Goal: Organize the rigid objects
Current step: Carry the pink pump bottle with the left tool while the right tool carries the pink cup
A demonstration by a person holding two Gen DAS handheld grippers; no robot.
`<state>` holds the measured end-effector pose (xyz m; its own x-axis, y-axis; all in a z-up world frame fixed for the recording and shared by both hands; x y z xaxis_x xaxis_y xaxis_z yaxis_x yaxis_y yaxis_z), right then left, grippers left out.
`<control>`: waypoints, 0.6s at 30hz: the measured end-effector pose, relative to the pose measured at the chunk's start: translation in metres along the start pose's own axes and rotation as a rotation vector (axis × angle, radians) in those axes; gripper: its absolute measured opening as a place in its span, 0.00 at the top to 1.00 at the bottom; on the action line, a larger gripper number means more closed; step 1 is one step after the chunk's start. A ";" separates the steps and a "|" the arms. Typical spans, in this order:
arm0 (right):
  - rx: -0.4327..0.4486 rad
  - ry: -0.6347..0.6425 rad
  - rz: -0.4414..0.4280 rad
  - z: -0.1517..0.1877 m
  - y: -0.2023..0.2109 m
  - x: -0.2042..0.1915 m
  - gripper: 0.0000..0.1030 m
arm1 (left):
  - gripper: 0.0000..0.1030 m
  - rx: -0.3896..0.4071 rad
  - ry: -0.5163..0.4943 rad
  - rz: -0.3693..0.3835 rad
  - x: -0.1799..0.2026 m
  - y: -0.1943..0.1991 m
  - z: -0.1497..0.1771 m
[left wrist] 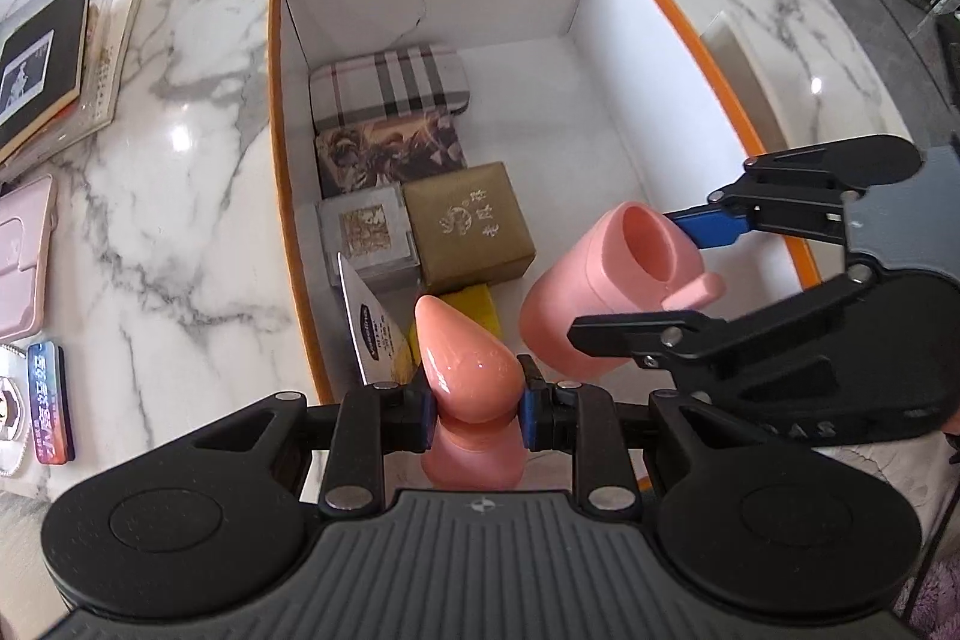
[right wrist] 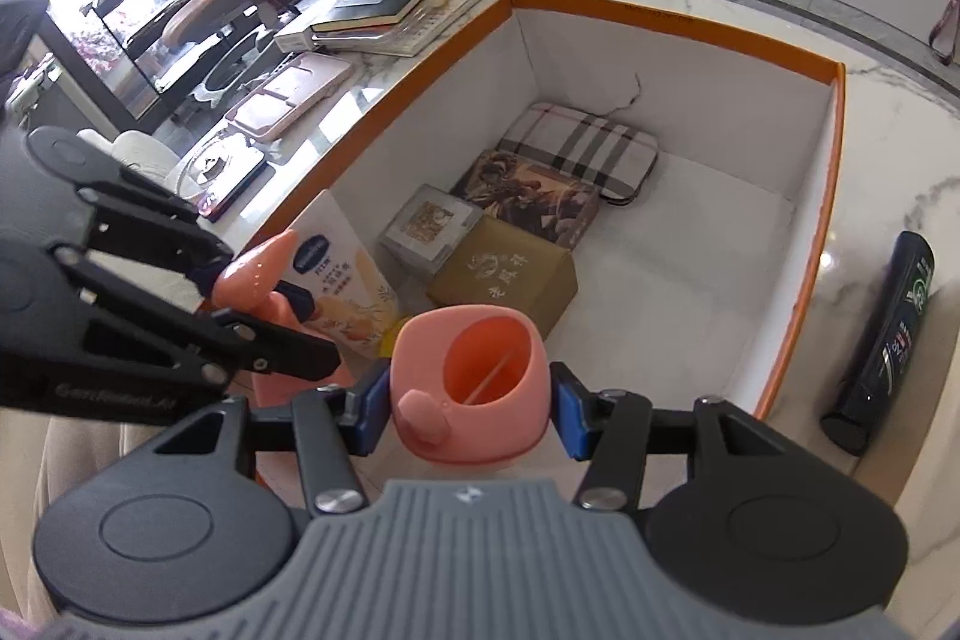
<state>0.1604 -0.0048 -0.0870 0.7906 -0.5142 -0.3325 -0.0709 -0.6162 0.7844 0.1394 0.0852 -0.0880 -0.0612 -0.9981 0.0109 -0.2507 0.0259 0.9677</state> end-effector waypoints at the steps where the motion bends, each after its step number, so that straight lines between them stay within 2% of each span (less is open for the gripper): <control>1: -0.002 -0.002 -0.007 0.000 0.000 0.000 0.46 | 0.72 -0.007 0.001 -0.005 0.000 -0.001 -0.001; 8: -0.030 0.034 -0.010 0.004 -0.005 -0.003 0.46 | 0.72 -0.043 0.013 -0.039 0.001 -0.008 -0.001; 13: -0.044 0.023 -0.017 0.005 -0.008 -0.004 0.46 | 0.68 -0.095 0.047 -0.025 -0.003 -0.014 0.008; 15: -0.051 0.036 -0.007 0.006 -0.010 -0.006 0.46 | 0.68 -0.074 0.034 -0.024 -0.003 -0.011 0.011; 18: -0.061 0.025 -0.011 0.006 -0.013 -0.006 0.46 | 0.67 -0.062 0.064 0.000 -0.007 -0.007 0.014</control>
<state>0.1527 0.0025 -0.0988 0.8063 -0.4918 -0.3286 -0.0254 -0.5839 0.8115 0.1284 0.0923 -0.0985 0.0012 -0.9997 0.0252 -0.1905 0.0245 0.9814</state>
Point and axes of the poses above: each gripper's, at about its wrist camera, not at the fingertips, and y roughly against the way its jaws point, x to its right, z to its underside, the point moved 6 cm from there along -y, roughly the way its jaws point, and after that the axes turned 3 degrees about -z, right-handed, at the moved point
